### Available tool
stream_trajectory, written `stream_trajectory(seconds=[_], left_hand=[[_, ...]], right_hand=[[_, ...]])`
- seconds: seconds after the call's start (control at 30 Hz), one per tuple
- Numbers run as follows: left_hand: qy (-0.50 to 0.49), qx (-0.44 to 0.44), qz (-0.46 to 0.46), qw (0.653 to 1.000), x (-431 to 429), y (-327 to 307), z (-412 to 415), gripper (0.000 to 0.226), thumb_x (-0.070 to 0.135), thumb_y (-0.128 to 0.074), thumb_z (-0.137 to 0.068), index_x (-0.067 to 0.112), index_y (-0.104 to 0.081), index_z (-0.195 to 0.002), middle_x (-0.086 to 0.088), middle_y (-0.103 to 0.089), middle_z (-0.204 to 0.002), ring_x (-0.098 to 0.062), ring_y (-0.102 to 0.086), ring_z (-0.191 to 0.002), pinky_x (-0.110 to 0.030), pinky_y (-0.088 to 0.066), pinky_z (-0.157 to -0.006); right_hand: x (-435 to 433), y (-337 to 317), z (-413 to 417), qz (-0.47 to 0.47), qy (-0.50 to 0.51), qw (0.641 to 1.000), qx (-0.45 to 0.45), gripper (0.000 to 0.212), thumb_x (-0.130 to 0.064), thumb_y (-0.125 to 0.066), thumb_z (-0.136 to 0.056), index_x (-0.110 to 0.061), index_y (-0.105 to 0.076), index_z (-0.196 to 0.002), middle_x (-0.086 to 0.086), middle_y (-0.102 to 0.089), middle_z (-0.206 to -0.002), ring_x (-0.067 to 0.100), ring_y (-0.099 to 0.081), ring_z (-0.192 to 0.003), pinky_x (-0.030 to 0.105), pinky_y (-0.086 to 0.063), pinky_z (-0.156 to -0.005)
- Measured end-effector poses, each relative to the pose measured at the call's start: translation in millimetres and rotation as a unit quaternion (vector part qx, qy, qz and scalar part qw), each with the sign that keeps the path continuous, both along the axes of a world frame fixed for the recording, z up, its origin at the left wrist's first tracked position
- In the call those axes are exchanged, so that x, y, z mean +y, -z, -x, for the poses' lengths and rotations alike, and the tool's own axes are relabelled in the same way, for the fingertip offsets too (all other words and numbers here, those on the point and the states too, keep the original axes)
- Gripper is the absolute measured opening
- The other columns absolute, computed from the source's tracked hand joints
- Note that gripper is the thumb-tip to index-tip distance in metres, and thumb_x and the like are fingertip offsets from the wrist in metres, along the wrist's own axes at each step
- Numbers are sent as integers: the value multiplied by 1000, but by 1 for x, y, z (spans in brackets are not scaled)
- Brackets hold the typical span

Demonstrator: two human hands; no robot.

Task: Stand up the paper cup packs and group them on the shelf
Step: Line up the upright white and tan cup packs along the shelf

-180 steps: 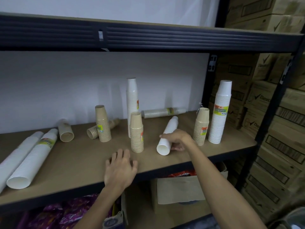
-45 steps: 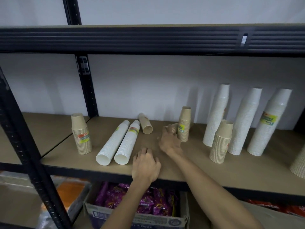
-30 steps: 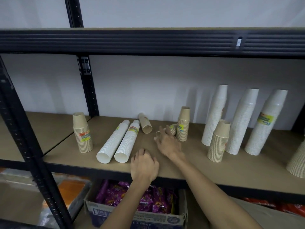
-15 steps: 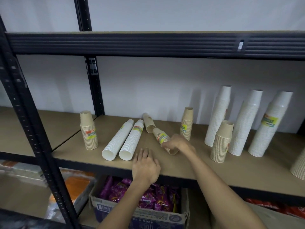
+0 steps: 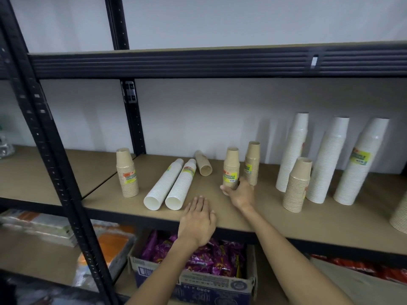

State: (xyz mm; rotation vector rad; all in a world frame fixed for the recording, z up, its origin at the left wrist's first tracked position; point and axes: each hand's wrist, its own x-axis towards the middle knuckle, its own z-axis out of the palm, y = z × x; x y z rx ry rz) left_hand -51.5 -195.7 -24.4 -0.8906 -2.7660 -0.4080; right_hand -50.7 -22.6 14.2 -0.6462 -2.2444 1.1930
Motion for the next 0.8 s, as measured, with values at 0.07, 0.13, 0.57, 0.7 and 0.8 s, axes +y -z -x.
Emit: stream_trajectory(seconds=[0.07, 0.13, 0.57, 0.7, 0.8], left_hand=[[1, 34, -31, 999, -5, 5, -6, 71, 45, -5, -94, 12, -34, -150, -6, -32, -158, -18, -22, -148, -34, -15, -121], [7, 63, -65, 996, -14, 11, -12, 66, 43, -10, -96, 15, -42, -146, -1, -39, -154, -14, -27, -146, -30, -16, -121], [25, 123, -72, 989, -79, 24, -21, 46, 34, -35, -102, 10, -58, -134, -4, -58, -138, -13, -46, -133, -23, -15, -119], [52, 142, -44, 987, -70, 26, -16, 47, 33, -35, -101, 8, -59, -132, -6, -59, -137, -15, -49, -132, -26, -18, -118], [52, 159, -51, 985, -63, 30, -8, 46, 32, -35, -101, 9, -61, -130, -4, -61, -135, -16, -52, -129, -29, -24, -115]], right_hand=[[-1, 0, -5, 6, -1, 1000, -1, 50, -37, -83, -76, -6, -60, -107, 11, -69, -101, 29, -63, -100, 27, -42, -73], [-11, 1, -19, 5, 20, 1000, 18, 53, -33, -79, -81, -3, -57, -119, 14, -67, -107, 31, -61, -105, 27, -44, -77], [-72, 14, 18, -139, -118, 980, 79, 30, -14, -58, -91, -11, -62, -120, 8, -63, -120, 25, -59, -112, 28, -38, -96], [-67, 1, 52, -152, -113, 981, 48, 48, -9, -49, -92, -14, -46, -140, 10, -39, -150, 28, -42, -134, 29, -37, -105], [-55, -6, 83, -193, -110, 975, 4, 57, -16, -46, -94, -21, -34, -149, 13, -19, -160, 35, -28, -144, 39, -34, -114]])
